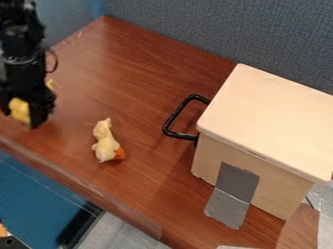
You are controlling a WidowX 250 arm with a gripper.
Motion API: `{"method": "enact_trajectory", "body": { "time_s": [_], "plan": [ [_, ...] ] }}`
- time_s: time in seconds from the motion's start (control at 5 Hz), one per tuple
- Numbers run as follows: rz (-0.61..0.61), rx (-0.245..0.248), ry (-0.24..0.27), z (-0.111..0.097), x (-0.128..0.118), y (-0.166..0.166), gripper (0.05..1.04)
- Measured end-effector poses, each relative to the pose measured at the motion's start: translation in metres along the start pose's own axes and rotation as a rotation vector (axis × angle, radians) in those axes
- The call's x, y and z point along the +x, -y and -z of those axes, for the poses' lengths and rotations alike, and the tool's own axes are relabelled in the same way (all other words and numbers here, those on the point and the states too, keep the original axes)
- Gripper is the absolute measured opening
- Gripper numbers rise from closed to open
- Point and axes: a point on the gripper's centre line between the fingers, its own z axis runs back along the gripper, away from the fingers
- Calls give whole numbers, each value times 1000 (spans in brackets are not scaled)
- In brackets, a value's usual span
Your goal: Move the yellow thing to the bottom of the table
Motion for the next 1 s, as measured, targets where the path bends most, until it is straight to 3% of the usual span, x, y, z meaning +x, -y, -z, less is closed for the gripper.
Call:
{"method": "enact_trajectory", "body": {
  "time_s": [0.2, 0.4, 0.6, 1.0],
  "plan": [
    [1, 15, -14, 7, -3, -1, 831],
    [-4, -13, -16, 12, -3, 4, 1010],
    [32, -41, -40, 4, -6, 11, 1006],
    [67, -41, 4, -46, -11, 3, 1001]
  ]
}}
